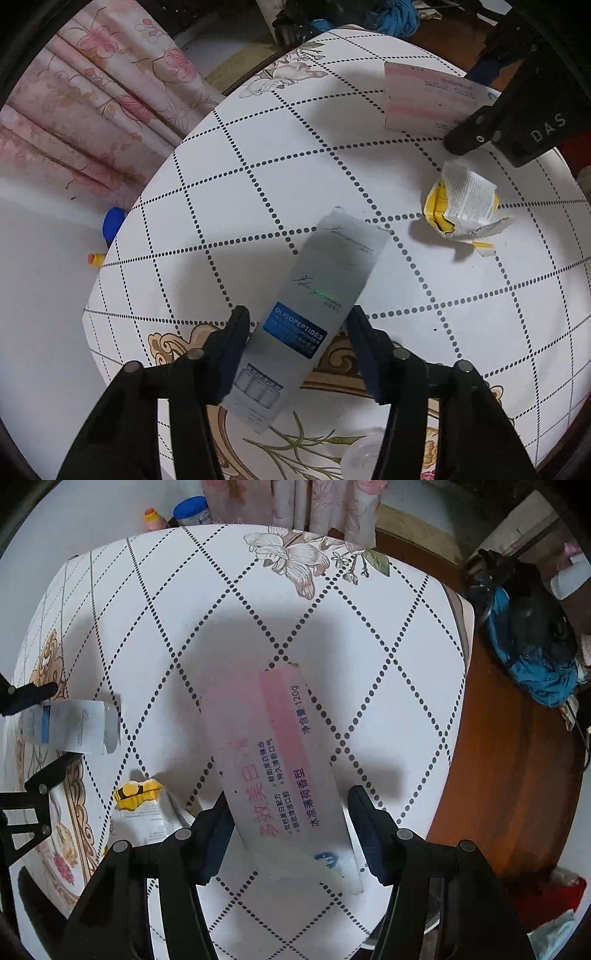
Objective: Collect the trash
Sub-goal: 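Grasp the white-blue Oligopeptides box with the left tool while the right tool grasps the pink toothpaste box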
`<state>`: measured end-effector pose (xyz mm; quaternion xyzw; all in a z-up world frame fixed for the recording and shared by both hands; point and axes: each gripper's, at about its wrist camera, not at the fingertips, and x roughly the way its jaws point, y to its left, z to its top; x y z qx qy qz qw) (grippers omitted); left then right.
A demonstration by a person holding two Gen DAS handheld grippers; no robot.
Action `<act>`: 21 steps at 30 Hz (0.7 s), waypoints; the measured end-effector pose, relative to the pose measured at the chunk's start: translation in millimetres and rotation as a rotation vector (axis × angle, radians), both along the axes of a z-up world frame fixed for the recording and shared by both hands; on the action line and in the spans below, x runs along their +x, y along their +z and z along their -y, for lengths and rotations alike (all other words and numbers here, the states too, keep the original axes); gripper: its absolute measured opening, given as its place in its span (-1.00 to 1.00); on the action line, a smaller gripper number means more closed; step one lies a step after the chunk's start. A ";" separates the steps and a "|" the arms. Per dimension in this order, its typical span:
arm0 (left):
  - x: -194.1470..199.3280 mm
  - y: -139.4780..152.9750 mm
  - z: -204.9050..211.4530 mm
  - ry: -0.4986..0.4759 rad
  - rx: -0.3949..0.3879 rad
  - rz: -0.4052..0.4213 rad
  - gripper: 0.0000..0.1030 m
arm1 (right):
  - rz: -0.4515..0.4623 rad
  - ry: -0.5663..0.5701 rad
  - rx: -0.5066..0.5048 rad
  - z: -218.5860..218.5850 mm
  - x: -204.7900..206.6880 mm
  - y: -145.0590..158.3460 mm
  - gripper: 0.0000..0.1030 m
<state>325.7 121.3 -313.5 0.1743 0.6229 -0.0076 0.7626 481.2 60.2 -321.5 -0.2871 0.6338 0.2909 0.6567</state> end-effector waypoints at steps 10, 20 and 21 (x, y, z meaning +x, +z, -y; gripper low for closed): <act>-18.5 26.6 9.4 0.088 0.033 0.092 -0.34 | 0.086 -0.099 0.088 11.9 -30.6 27.4 0.04; -45.5 103.1 48.9 0.178 -0.005 0.298 -0.36 | 0.161 -0.278 0.297 90.2 -78.0 97.4 0.04; -50.0 113.8 61.6 0.190 -0.020 0.322 -0.36 | 0.173 -0.298 0.311 101.9 -79.8 103.3 0.04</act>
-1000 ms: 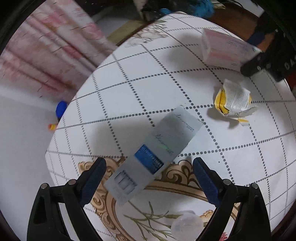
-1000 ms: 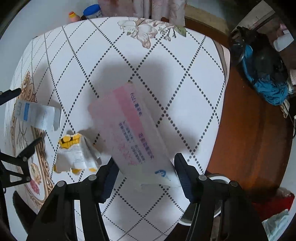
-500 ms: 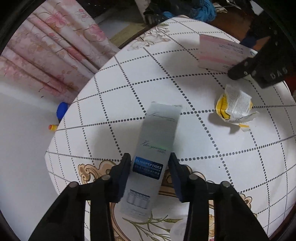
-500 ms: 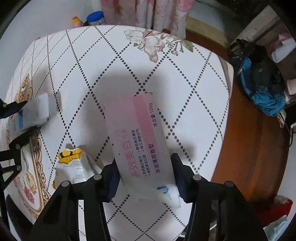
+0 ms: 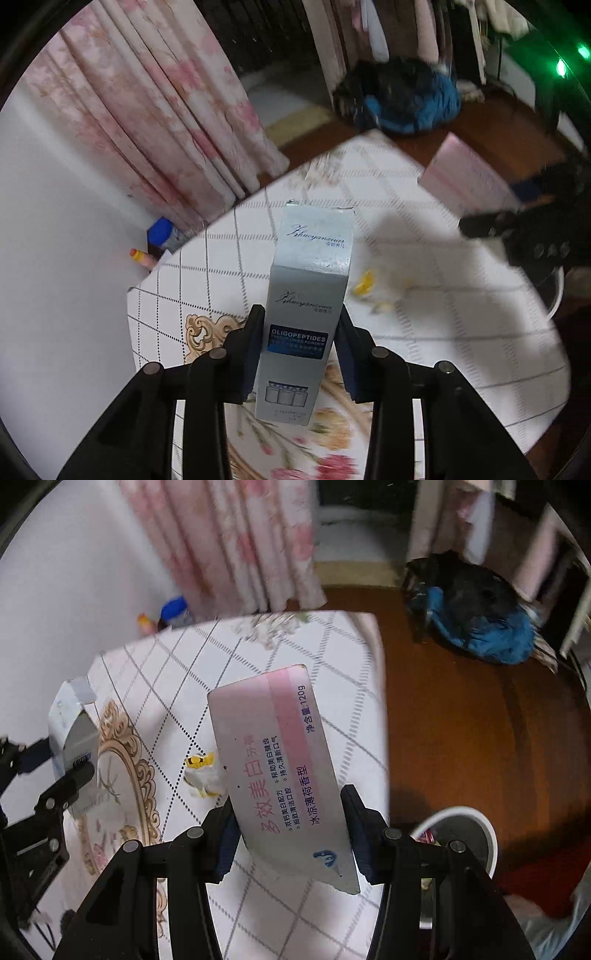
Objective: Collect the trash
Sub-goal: 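Grasp the white-blue Oligopeptides box with the left tool while the right tool grasps the pink toothpaste box, then carry both boxes over the bin and open both tools to drop them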
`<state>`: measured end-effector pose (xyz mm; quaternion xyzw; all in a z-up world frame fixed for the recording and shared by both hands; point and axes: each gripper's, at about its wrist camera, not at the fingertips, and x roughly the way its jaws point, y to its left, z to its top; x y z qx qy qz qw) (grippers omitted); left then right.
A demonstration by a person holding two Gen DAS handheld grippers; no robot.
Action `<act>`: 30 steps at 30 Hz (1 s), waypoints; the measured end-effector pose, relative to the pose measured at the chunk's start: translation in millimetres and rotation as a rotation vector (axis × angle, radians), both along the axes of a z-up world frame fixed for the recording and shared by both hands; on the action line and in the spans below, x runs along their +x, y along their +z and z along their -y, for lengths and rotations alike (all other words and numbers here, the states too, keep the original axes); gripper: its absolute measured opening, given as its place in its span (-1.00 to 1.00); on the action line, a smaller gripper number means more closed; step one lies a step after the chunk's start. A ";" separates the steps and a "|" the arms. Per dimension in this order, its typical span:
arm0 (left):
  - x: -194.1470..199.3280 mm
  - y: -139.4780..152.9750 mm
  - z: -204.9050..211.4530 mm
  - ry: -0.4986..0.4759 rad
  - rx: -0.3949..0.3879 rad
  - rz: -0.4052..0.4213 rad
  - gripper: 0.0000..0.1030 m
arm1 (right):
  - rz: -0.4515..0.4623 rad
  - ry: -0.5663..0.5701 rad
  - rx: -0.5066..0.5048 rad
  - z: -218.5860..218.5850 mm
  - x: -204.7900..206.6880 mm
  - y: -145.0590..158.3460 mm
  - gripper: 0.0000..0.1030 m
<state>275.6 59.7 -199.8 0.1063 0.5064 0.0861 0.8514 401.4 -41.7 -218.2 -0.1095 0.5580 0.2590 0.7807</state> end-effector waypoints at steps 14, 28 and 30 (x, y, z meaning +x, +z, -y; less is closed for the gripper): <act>17.6 36.4 161.3 -0.010 -0.213 0.102 -0.36 | 0.039 -0.343 0.054 257.7 -22.7 25.3 0.03; 107.9 -93.9 271.9 0.004 -0.458 -0.186 -0.36 | -0.175 -0.501 -0.009 383.0 21.2 -101.7 0.03; 119.3 -110.6 275.7 0.022 -0.499 -0.228 -0.36 | -0.203 -0.508 -0.010 389.9 26.7 -117.4 0.03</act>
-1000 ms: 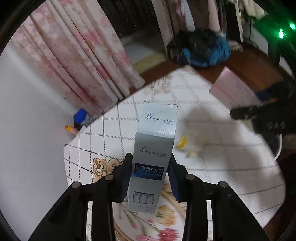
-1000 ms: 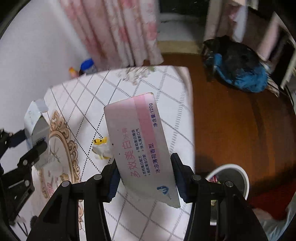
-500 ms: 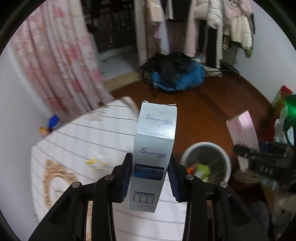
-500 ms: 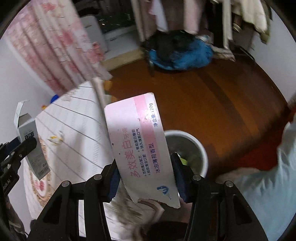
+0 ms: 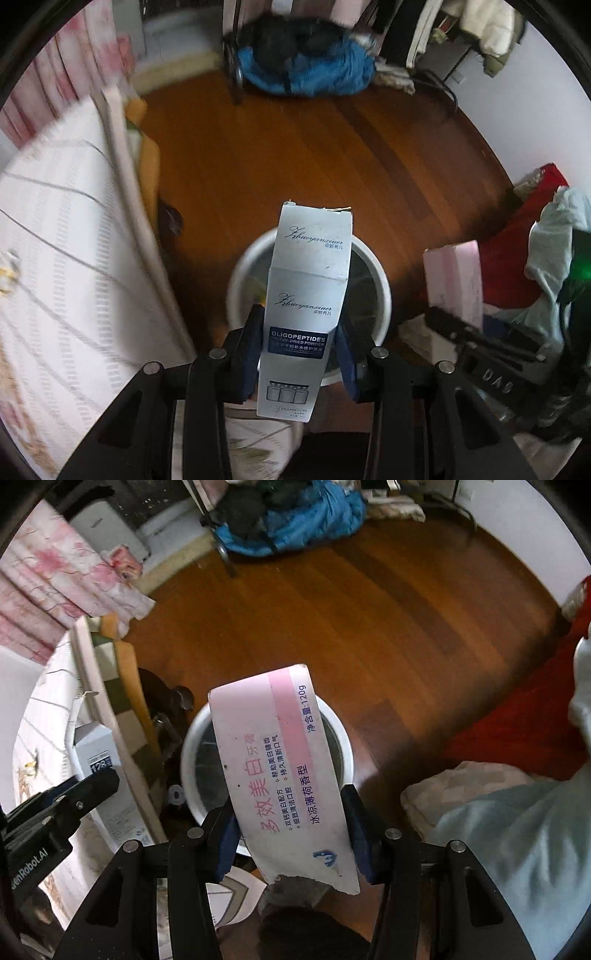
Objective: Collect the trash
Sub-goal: 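Carry both boxes over the bin and open both tools to drop them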
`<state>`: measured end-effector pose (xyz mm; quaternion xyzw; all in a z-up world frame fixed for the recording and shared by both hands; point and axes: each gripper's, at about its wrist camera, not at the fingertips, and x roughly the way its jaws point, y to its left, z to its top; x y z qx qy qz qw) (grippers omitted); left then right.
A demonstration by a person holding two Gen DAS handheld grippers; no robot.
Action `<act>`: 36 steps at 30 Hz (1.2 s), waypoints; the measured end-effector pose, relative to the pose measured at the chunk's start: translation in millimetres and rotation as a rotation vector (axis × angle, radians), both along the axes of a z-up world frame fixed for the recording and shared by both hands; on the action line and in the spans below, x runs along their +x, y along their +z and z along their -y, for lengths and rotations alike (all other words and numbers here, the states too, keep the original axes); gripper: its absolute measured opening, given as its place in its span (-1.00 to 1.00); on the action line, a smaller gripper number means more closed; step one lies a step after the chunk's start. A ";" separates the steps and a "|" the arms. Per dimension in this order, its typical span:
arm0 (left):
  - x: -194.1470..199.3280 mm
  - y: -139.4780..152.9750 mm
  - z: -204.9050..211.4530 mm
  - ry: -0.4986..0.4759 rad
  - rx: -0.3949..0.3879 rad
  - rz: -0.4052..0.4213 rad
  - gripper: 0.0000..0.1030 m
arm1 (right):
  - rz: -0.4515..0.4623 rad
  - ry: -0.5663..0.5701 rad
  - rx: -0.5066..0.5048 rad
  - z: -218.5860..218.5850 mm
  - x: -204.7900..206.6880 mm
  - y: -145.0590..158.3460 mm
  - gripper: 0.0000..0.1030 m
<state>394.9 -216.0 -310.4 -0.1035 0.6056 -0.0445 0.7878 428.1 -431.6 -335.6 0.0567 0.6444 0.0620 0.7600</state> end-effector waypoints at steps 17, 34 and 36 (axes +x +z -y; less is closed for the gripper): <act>22.7 -47.0 0.3 0.041 0.081 -0.142 0.76 | -0.152 0.009 -0.010 -3.6 30.6 -82.1 0.97; -10.5 -8.4 -1.2 0.042 0.195 -0.043 0.79 | -0.113 0.002 -0.077 0.0 -8.0 -38.8 0.97; -15.3 -1.4 -0.3 0.042 0.199 -0.031 0.79 | -0.103 0.001 -0.076 0.9 -13.4 -30.7 0.97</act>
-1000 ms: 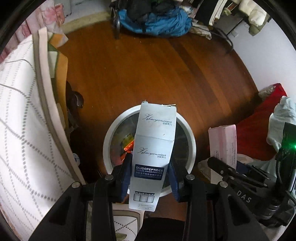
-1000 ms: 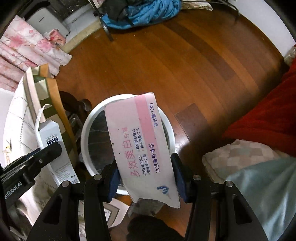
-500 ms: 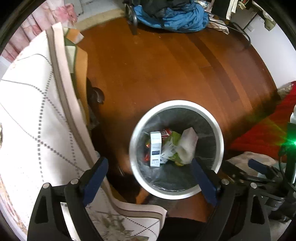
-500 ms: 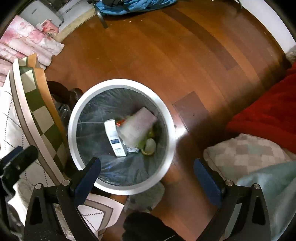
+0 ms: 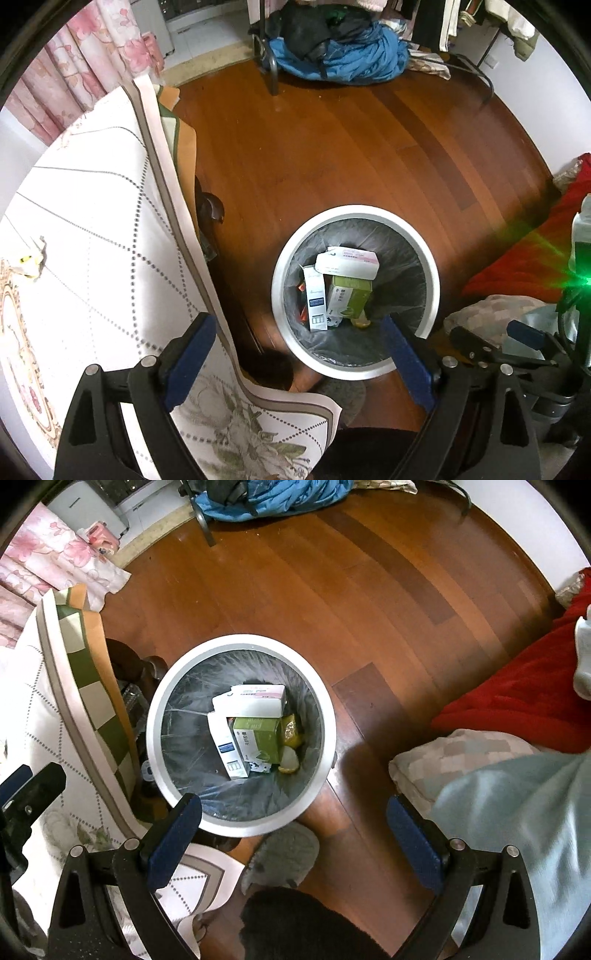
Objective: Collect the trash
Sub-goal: 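Carry both boxes over the bin and open both tools to drop them, then move both tools back over the table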
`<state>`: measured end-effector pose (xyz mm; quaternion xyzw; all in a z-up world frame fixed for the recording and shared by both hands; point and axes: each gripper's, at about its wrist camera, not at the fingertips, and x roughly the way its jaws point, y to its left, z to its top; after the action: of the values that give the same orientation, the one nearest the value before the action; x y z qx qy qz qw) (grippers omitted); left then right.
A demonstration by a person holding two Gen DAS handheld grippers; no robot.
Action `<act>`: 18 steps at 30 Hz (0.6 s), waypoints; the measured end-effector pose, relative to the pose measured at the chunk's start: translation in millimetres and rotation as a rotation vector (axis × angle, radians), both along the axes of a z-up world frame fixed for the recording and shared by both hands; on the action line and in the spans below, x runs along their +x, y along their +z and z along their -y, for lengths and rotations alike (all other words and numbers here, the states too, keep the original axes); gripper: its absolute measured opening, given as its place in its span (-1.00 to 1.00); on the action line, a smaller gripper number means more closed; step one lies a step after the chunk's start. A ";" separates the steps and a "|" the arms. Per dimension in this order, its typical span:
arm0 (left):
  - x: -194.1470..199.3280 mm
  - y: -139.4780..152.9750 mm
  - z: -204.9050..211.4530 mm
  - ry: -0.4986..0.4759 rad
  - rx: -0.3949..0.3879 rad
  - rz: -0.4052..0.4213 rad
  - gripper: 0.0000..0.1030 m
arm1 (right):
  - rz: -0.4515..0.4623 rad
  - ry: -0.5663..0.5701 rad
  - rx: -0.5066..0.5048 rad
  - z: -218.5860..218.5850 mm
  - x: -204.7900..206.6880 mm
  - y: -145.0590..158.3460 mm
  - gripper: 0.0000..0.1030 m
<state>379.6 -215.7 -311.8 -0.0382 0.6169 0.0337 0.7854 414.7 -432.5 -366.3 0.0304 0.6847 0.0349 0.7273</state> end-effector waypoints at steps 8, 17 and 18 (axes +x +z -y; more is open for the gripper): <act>-25.9 36.3 -1.7 0.003 0.004 0.070 0.79 | 0.083 0.001 0.013 2.7 -25.9 52.9 0.97; -57.2 98.1 -12.3 0.014 0.020 0.177 0.79 | 0.217 -0.008 0.053 0.5 -54.6 136.4 0.97; -59.3 105.4 -15.9 0.023 0.020 0.190 0.79 | 0.231 -0.008 0.061 -1.9 -56.9 145.7 0.97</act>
<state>320.3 -199.8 -206.4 -0.0405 0.5387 0.0452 0.8403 357.8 -430.6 -220.6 0.0510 0.5947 0.0562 0.8003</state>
